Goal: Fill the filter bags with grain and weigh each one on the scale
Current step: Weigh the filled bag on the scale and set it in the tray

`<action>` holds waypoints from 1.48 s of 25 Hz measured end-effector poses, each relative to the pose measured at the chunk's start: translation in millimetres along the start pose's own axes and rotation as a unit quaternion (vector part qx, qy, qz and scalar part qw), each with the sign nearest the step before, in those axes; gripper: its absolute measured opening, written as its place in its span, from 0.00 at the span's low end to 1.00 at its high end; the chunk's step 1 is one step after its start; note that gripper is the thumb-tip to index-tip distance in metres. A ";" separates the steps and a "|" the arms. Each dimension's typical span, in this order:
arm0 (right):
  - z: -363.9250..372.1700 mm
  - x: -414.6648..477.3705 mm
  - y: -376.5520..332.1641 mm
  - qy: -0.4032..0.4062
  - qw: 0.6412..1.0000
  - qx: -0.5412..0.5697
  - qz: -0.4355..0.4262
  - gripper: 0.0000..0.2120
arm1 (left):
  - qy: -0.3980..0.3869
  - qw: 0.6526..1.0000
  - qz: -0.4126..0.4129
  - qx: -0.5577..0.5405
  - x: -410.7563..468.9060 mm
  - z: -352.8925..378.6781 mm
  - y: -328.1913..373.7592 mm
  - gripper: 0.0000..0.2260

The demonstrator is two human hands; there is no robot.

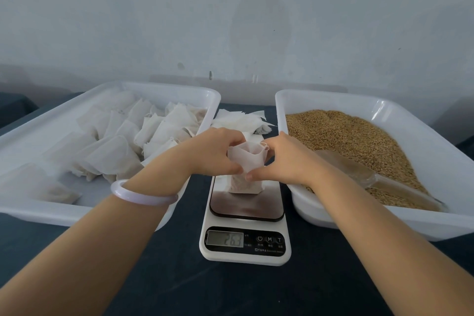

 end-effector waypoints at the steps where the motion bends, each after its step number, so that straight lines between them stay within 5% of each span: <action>1: -0.1 0.0 -0.3 0.001 1.000 -0.002 0.000 0.17 | 0.000 1.000 0.000 -0.001 -0.1 0.0 -0.1 0.12; 37: 0.8 0.6 -2.2 -0.007 1.000 -0.010 -0.010 0.18 | -0.001 1.000 -0.004 -0.001 -0.7 0.5 -0.5 0.13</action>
Point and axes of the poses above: each hand's wrist, its own x-axis towards the middle knuckle, its own z-axis out of the palm, y = z × x, the point moved 10 cm from there along x, towards the middle knuckle, and after that the axes turned 10 degrees about -z, right-handed, at the moved point
